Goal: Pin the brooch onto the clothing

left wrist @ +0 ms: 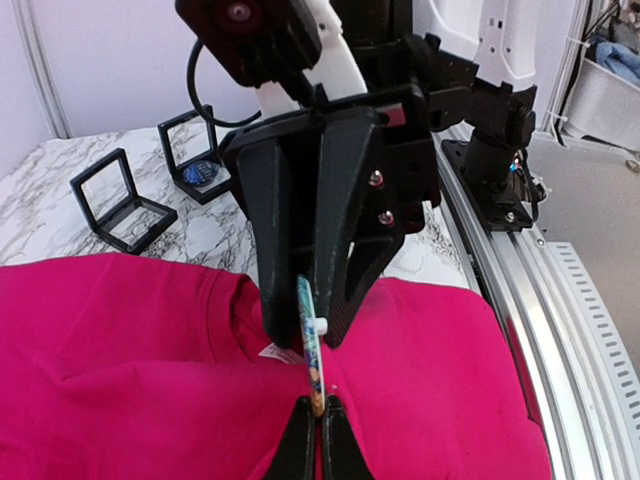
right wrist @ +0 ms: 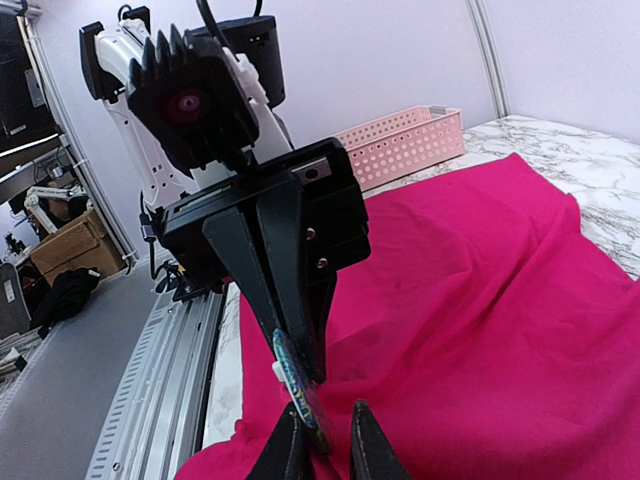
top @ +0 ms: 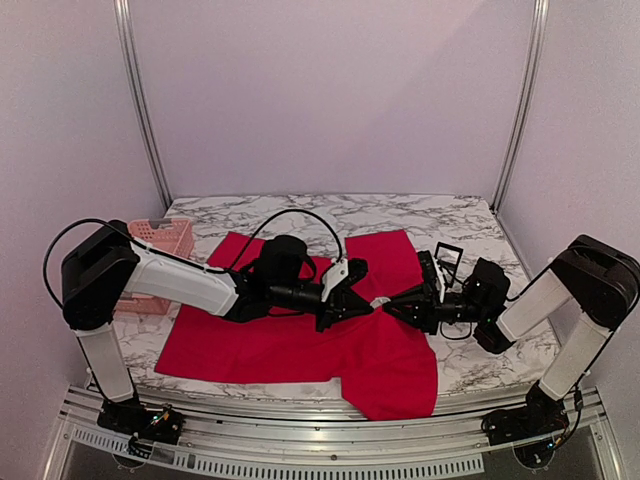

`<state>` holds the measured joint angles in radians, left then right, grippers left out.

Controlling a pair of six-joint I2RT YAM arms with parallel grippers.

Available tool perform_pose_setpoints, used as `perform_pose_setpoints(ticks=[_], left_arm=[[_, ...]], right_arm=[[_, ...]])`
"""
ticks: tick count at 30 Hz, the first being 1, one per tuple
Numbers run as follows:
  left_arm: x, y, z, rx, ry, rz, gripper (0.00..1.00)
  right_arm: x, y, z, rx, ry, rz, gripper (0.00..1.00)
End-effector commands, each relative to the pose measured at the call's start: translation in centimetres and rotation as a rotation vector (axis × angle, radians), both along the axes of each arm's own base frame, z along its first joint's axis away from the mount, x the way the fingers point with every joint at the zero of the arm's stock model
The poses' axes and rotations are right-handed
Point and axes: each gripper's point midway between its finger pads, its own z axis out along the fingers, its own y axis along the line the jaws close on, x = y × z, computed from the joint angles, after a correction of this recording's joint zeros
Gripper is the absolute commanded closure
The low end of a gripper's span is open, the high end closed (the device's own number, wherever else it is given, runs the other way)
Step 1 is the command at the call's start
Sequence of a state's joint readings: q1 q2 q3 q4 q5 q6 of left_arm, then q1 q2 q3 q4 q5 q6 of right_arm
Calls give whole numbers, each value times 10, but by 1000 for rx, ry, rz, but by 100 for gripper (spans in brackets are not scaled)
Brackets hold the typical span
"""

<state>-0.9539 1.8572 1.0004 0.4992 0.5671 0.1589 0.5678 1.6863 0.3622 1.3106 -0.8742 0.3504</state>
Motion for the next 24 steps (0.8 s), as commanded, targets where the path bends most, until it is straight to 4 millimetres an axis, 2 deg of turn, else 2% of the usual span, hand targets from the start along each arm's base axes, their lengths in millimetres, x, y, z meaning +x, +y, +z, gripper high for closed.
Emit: perform_pose_setpoints(ticks=[1, 4, 8, 10, 12, 16, 21, 22, 24], left_arm=[[-6, 10, -4, 31, 6, -17, 100], [-4, 10, -3, 30, -17, -15, 100], [1, 12, -3, 41, -125, -6, 100], [2, 14, -6, 58, -251, -10, 100], [-2, 15, -9, 77, -423, -37, 100], [-12, 16, -34, 151, -780, -123, 100], [-29, 19, -84, 285, -1052, -277, 100], [-35, 20, -94, 304, -1105, -322, 92], [-42, 21, -100, 319, -1165, -342, 64]], right_arm=[[14, -10, 0, -17, 1, -51, 80], [6, -8, -2, -28, -15, -1, 63], [-5, -10, 2, -44, -53, 38, 56], [-5, -9, 3, -67, -49, 50, 54], [3, -9, 6, -97, -22, 33, 53], [39, -22, 2, -149, 146, -88, 52], [74, -38, -30, -299, 319, -305, 51], [78, -41, -37, -330, 358, -335, 51], [90, -50, -52, -403, 417, -425, 51]])
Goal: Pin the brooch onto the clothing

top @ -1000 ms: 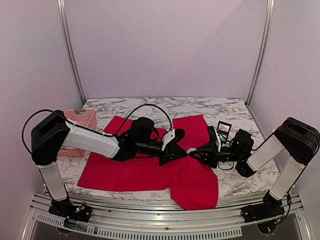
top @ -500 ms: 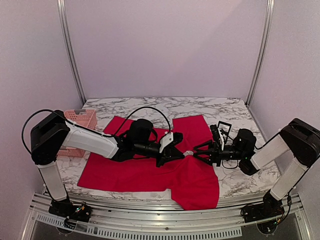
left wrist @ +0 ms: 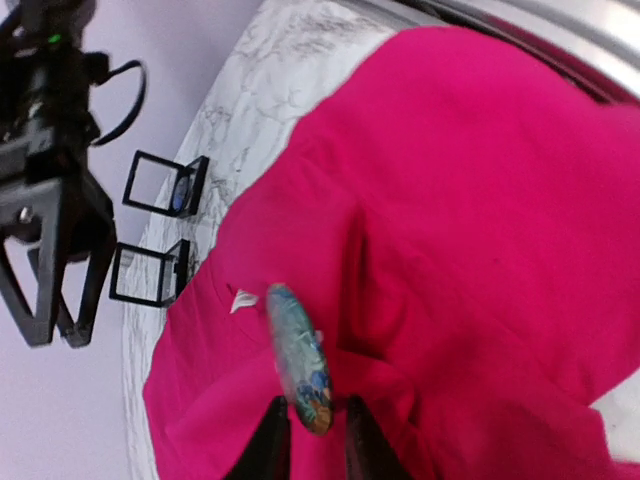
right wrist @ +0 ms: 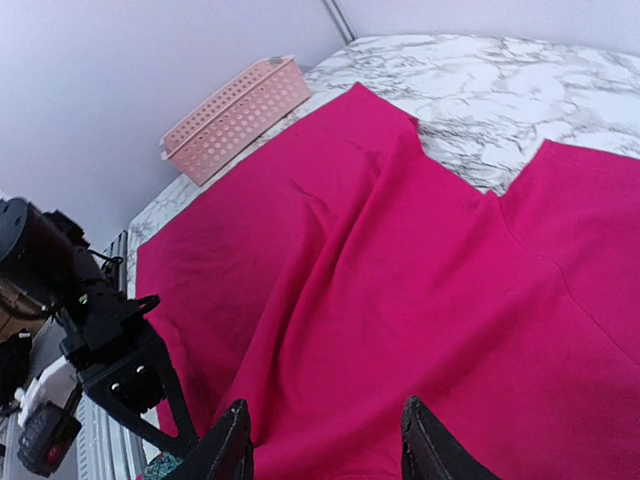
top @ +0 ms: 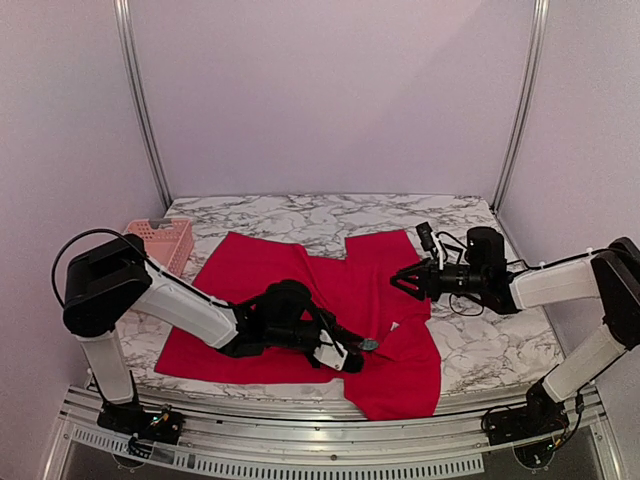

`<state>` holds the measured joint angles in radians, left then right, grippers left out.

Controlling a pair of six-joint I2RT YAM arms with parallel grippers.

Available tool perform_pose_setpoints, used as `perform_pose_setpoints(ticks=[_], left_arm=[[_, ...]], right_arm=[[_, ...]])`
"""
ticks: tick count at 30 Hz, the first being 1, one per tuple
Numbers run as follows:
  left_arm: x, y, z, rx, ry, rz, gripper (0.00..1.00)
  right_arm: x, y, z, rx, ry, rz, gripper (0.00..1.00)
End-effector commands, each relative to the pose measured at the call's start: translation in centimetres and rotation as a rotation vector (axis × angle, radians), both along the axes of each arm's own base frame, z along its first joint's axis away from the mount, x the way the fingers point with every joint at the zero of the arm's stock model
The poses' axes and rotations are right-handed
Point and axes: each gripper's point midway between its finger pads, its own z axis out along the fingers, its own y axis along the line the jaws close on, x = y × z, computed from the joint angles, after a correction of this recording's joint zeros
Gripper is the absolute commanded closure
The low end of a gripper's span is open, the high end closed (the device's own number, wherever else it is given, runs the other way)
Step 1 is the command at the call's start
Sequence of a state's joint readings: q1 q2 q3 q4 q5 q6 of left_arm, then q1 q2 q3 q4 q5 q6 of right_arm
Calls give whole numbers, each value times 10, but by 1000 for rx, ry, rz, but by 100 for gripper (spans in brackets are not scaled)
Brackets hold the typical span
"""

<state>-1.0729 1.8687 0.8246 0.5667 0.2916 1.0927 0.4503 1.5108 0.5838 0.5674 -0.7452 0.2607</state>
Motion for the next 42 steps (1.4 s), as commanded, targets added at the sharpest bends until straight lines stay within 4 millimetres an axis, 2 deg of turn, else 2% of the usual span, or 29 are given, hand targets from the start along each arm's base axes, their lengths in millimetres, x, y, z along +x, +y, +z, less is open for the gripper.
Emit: perform_pose_setpoints(ticks=[1, 2, 4, 6, 8, 10, 11, 13, 15, 16, 17, 18, 20, 24, 27, 30, 33, 36, 38, 42], left_arm=[[-14, 5, -31, 119, -292, -102, 51], [-14, 6, -28, 122, -302, -94, 41], [-15, 11, -16, 125, -290, -67, 30], [-17, 18, -1, 152, -222, -37, 25], [-17, 29, 21, 169, -100, 35, 22], [-10, 43, 34, 191, 58, 159, 20], [-1, 51, 40, 189, 126, 233, 21], [16, 78, 38, 220, 245, 403, 22], [44, 110, 30, 233, 358, 591, 25], [71, 136, 22, 242, 392, 737, 28], [90, 160, 11, 265, 423, 856, 30], [105, 183, 0, 301, 432, 942, 33], [123, 218, -19, 379, 421, 1037, 35], [153, 258, -41, 487, 399, 1148, 35], [166, 272, -55, 538, 357, 1144, 35], [175, 286, -72, 583, 327, 1150, 35], [184, 289, -74, 577, 308, 1137, 34], [194, 294, -76, 577, 291, 1161, 33], [197, 293, -75, 572, 284, 1160, 32], [200, 293, -72, 546, 248, 1167, 29]], right_arm=[[24, -28, -54, -223, 237, -241, 52], [31, -35, -59, -257, 250, -293, 52], [44, -48, -67, -324, 282, -402, 54], [57, -55, -73, -377, 325, -470, 58], [65, -60, -92, -450, 409, -513, 64], [70, -61, -112, -512, 481, -529, 70], [70, -62, -130, -554, 514, -530, 72], [76, -59, -139, -569, 531, -523, 74], [85, -57, -147, -600, 547, -523, 75], [88, -58, -154, -633, 553, -523, 75], [99, -58, -151, -654, 537, -539, 75], [103, -60, -161, -694, 546, -543, 75], [115, -62, -166, -728, 550, -546, 75], [146, -70, -175, -761, 540, -588, 74], [175, -68, -167, -733, 504, -608, 73], [196, -64, -170, -739, 477, -597, 73], [214, -65, -174, -744, 452, -580, 73], [239, -74, -161, -734, 409, -601, 73], [249, -73, -149, -721, 374, -582, 72], [250, -57, -115, -670, 296, -482, 70]])
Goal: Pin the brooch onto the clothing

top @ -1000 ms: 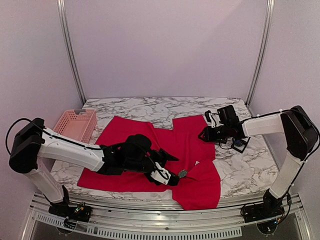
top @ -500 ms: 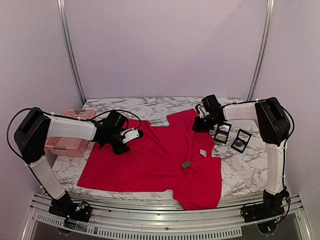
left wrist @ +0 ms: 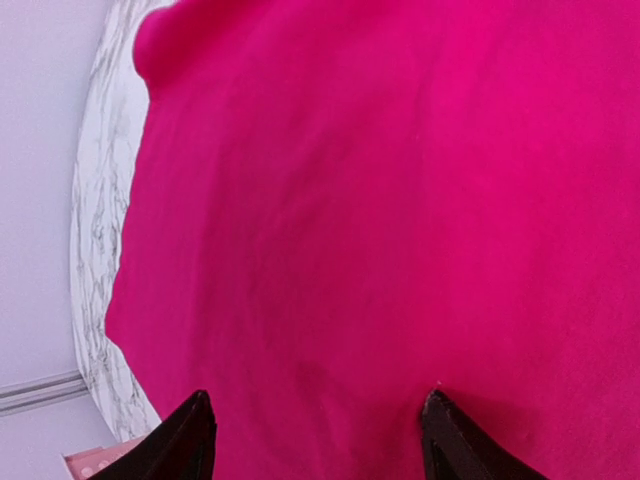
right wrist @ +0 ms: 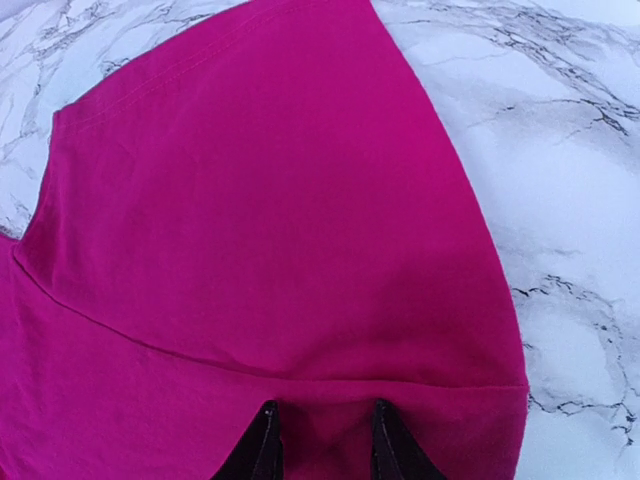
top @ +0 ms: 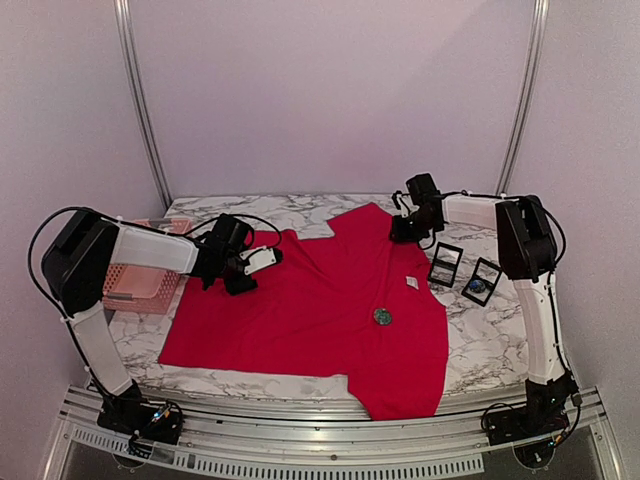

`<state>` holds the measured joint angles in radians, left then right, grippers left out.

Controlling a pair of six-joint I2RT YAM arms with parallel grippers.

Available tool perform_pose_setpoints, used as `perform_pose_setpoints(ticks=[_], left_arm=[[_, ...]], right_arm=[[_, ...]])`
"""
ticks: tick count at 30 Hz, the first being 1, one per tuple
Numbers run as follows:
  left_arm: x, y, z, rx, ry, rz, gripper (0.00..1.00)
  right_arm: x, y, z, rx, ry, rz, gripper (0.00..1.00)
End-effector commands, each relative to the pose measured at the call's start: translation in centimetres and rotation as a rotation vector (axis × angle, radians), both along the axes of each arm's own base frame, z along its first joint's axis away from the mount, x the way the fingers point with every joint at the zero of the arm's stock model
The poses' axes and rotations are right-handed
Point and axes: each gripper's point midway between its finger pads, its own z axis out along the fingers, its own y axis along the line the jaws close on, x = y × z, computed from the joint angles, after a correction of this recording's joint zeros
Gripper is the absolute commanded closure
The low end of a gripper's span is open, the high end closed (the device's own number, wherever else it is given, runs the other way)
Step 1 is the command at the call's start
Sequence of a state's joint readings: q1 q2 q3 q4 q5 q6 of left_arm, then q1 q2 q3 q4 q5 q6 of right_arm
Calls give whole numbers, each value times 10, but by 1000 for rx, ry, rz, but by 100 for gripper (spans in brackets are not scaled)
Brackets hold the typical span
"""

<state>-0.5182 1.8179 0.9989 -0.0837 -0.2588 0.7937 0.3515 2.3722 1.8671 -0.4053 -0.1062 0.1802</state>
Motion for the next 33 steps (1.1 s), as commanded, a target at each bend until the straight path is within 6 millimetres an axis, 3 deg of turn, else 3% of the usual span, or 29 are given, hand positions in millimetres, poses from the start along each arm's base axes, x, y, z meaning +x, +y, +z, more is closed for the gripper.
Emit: perform_pose_setpoints(ticks=[1, 5, 8, 11, 13, 15, 17, 19, 24, 27, 33], left_arm=[[-19, 27, -39, 107, 94, 9, 28], [-12, 35, -27, 82, 42, 107, 25], [-19, 42, -24, 59, 46, 177, 26], [-35, 52, -27, 13, 88, 294, 30], [-48, 58, -30, -15, 120, 359, 29], [-60, 63, -33, -26, 137, 386, 29], [-64, 65, -32, -34, 128, 379, 27], [-59, 61, -24, -59, 103, 363, 26], [-39, 38, 7, -158, 58, 355, 19], [-37, 30, 20, -199, 51, 362, 18], [-76, -14, 28, -209, 18, 136, 16]], right_arm=[[-15, -4, 1, -30, 45, 103, 70], [-23, 4, 44, -16, -30, 152, 70], [-43, 14, 70, 9, -77, 185, 70], [-76, 18, 70, -3, -54, 194, 69], [-94, 9, 64, -13, -13, 147, 69], [-107, -5, 71, -17, -10, 85, 69], [-120, -24, 88, -29, -22, 13, 68], [-129, -50, 90, -72, -14, -85, 65], [-163, -107, 54, -139, 104, -287, 56], [-179, -134, 34, -186, 146, -391, 51], [-188, -170, 24, -225, 141, -517, 47]])
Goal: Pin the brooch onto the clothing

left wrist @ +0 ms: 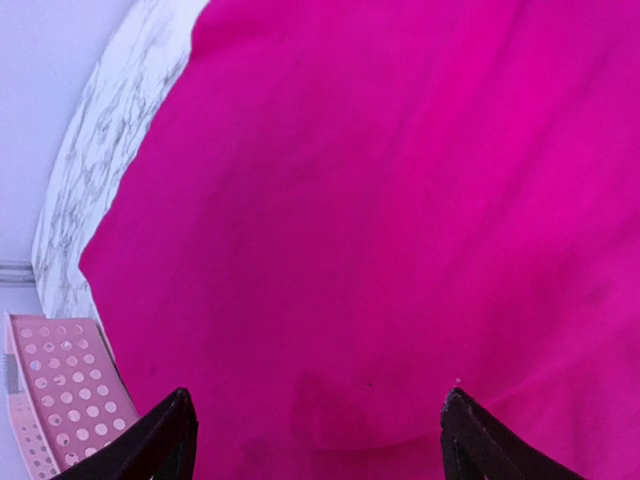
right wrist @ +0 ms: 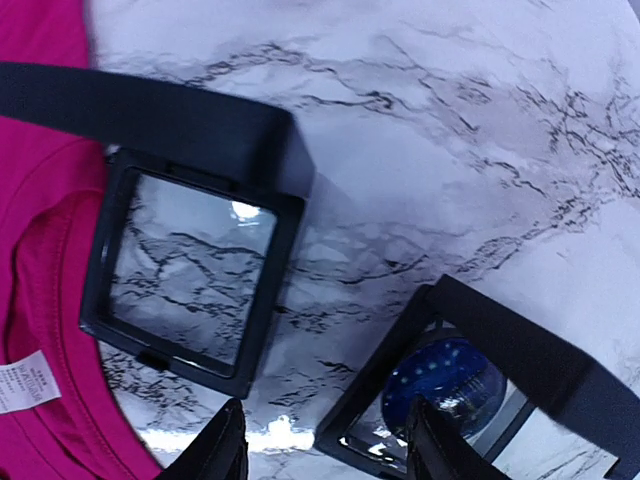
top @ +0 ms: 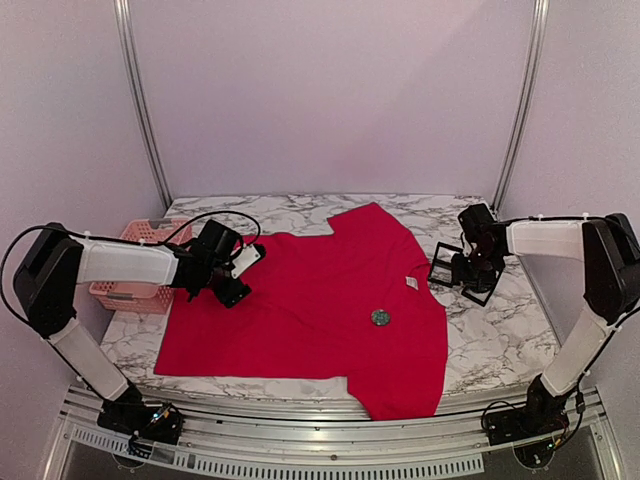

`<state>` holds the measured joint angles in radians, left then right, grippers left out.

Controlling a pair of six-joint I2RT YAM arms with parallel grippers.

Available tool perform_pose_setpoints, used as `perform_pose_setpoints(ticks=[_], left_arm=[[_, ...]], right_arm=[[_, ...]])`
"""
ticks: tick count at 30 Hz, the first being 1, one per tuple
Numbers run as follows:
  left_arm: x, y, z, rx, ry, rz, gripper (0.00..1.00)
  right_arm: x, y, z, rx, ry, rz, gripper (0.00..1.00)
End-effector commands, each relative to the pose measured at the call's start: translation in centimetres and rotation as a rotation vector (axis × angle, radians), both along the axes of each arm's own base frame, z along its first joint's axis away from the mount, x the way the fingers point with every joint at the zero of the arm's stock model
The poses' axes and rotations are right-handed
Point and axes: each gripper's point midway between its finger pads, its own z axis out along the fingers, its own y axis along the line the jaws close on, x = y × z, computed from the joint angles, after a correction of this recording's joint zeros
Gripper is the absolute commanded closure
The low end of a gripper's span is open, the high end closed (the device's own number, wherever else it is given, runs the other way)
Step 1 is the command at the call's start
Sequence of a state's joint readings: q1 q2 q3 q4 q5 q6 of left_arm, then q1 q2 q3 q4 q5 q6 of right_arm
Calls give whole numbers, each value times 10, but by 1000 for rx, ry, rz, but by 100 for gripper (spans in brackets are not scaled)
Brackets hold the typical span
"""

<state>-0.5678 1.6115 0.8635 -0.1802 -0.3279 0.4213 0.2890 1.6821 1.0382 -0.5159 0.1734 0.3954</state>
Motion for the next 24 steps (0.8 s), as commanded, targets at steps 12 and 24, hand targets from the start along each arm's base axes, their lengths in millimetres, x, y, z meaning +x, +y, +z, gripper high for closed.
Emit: perform_pose_setpoints(ticks=[12, 24], left_arm=[[-38, -44, 12, -76, -12, -155, 17], [-40, -52, 14, -106, -9, -165, 16]], right_arm=[[3, -49, -2, -61, -83, -186, 43], [-9, -47, -27, 21, -41, -163, 39]])
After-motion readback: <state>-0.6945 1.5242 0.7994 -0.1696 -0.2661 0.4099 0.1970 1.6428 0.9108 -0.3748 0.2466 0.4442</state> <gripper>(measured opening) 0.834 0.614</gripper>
